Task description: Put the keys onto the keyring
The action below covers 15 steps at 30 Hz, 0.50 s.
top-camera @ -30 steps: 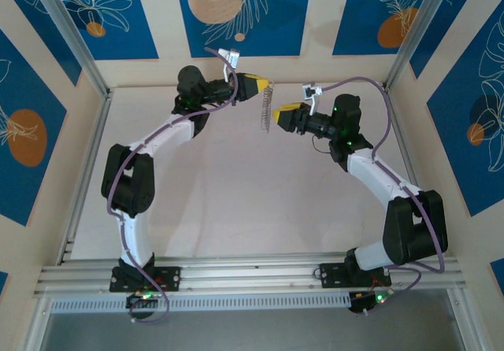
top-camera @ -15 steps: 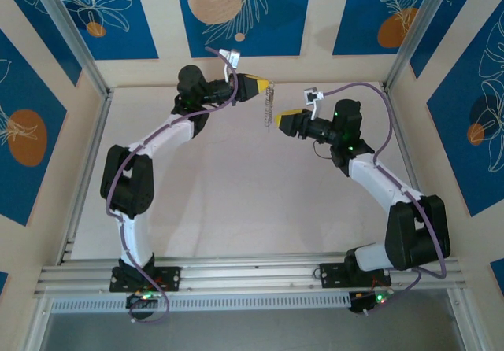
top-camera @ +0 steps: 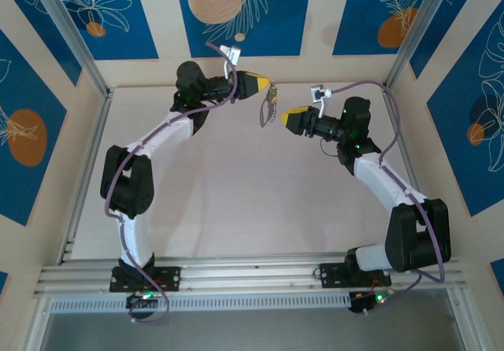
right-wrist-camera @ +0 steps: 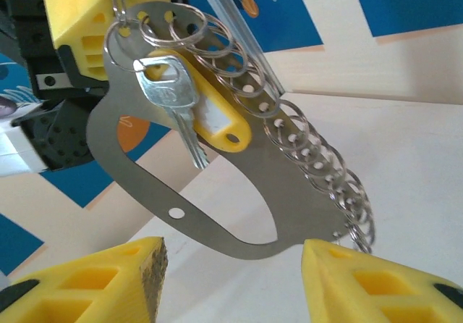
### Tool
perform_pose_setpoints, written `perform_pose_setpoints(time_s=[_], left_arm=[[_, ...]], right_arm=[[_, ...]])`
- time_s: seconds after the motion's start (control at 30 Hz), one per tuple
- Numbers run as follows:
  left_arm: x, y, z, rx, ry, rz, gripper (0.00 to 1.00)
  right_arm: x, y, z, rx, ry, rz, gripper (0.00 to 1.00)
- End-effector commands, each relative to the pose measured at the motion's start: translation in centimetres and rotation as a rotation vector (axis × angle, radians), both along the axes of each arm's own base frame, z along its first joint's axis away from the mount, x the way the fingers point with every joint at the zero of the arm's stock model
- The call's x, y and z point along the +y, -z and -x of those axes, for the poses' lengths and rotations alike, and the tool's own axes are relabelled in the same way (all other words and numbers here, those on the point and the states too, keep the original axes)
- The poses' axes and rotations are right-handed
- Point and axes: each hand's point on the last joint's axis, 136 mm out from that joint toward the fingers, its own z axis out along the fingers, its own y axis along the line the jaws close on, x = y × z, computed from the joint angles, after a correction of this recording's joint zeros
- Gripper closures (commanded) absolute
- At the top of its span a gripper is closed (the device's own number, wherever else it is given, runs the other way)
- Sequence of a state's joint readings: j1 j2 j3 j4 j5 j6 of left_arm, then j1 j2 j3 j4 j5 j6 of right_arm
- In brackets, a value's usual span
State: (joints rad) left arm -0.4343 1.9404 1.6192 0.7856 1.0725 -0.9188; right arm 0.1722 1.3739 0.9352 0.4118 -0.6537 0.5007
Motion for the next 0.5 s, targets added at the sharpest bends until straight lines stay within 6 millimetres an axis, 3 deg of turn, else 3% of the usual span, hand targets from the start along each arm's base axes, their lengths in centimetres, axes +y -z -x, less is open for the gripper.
perform_pose_setpoints(time_s=[0.0, 0.47], left_arm=[[0.2, -2.4, 1.4, -0.068, 0.049, 0.038, 1.0], [0.1, -2.7, 2.1, -0.056, 0.082, 0.041, 1.0]], right_arm=[[0.9, -2.4, 0.5, -0.075, -0.065, -0.021, 0.46], [2.6, -4.6, -1.0, -0.146, -0.091, -0.03, 0.44]])
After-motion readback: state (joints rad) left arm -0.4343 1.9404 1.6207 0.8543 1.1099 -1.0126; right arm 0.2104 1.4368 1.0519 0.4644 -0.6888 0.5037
